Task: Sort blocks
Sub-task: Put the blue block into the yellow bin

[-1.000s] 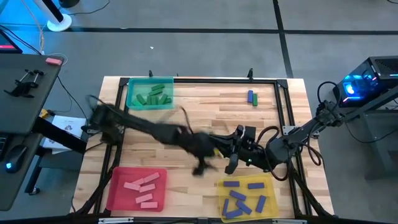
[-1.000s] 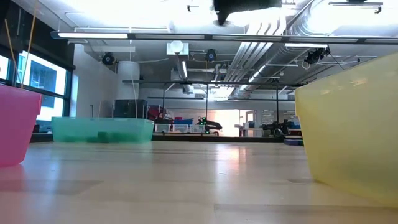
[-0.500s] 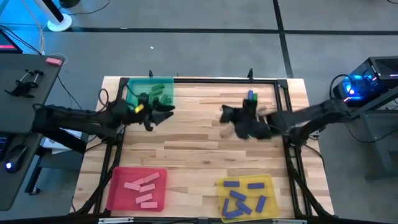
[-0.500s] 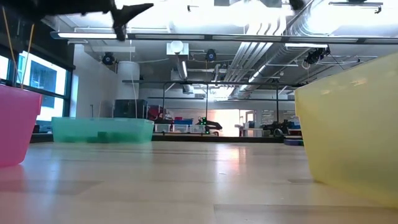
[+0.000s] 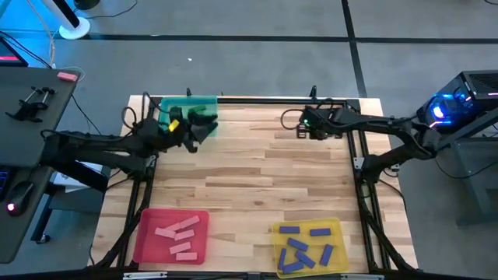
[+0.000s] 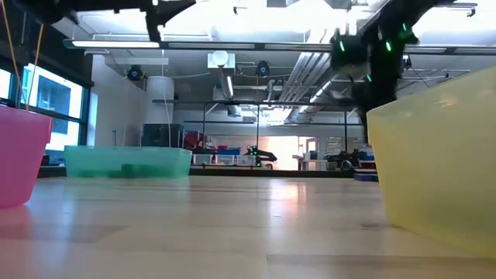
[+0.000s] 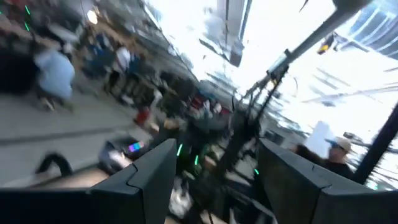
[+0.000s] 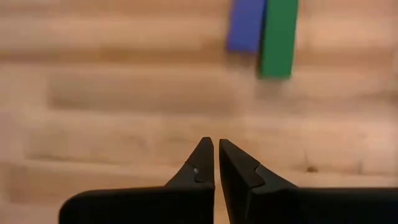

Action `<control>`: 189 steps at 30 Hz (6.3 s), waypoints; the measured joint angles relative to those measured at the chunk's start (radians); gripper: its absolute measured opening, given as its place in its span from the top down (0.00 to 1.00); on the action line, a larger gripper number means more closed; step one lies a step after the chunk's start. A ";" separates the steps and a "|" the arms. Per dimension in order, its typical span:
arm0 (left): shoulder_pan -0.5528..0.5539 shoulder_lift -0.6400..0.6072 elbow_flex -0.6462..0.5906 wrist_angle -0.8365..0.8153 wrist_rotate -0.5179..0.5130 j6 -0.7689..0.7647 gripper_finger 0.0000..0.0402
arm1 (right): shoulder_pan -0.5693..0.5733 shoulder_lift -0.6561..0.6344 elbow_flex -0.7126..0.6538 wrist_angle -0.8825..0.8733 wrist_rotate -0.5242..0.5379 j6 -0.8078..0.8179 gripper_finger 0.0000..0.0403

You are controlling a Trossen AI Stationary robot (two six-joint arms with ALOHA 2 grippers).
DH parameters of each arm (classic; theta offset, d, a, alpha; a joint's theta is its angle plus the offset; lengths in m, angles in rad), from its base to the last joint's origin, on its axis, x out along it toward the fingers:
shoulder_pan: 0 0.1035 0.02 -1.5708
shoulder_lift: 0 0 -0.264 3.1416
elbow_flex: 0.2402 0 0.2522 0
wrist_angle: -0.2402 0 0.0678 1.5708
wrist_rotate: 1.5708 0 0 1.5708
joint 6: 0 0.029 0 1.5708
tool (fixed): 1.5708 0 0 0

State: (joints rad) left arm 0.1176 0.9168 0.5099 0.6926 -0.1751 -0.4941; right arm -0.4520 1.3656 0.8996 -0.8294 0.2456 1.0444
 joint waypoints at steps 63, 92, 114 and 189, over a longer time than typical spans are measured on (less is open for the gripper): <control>0.335 0.094 0.121 -0.054 0.109 0.148 0.49 | -0.040 0.124 -0.367 0.802 -0.099 0.114 1.00; 0.163 0.095 0.121 -0.390 0.480 0.129 0.49 | 0.556 0.416 -0.222 1.131 -0.176 0.475 1.00; -0.100 0.095 0.120 -0.373 0.064 -0.049 0.49 | 0.773 0.220 -0.082 0.221 -0.234 0.336 1.00; -0.037 0.138 0.120 0.112 -0.023 -0.001 0.49 | 1.225 0.157 0.147 0.325 -0.329 0.327 0.75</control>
State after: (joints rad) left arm 0.0803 1.0549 0.6300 0.8047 -0.1978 -0.4954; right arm 0.7734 1.5222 1.0466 -0.5041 -0.0836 1.3719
